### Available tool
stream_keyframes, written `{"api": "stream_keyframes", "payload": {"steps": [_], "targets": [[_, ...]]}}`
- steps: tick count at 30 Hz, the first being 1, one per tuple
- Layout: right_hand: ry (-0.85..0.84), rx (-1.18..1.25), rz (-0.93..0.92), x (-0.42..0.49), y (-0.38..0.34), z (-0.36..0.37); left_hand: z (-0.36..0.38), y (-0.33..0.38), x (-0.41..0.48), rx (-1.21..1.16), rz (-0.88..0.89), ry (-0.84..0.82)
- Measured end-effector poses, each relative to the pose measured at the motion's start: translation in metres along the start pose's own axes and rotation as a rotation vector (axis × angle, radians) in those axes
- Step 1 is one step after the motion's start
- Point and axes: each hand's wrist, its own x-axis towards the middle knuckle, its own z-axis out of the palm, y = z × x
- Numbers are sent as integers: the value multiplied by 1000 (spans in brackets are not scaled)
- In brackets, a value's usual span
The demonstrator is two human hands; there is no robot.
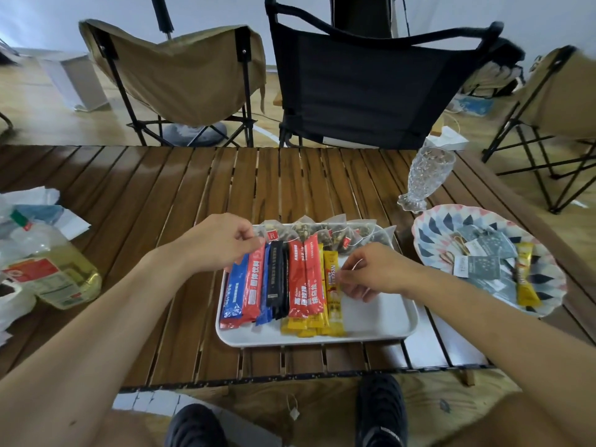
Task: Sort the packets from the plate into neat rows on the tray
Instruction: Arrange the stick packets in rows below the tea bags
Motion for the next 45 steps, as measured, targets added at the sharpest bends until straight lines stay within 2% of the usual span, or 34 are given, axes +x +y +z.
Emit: {"api": "stream_keyframes", "payload": {"steps": [7,10,14,18,23,28,34,36,40,42,45], "targets": [[182,12,-43,-11,22,-48,11,40,13,51,55,-16],[339,-22,3,-21,44,-81,19,63,20,72,94,-34],[610,-178,204,-29,98,-129,29,84,32,99,127,-29],[767,-268,458,-46,150,-157,38,102,37,98,132,-39],[787,-211,553,-55,172,-164,41,109,38,106,123,-72],[723,-319,593,-55,170,-165,40,102,37,116,108,-60],[737,-341,673,-64,170,-173,29,84,31,76,119,-21],[809,-335,629,-68,162,-178,23,76,27,61,116,-8],[1002,-254,317,-66,135,-177,13,57,20,50,76,38],[977,-166,180,-60,111,-163,8,48,16,29,55,55],[806,12,41,-48,69,-130,1,32,11,-4,29,68]]}}
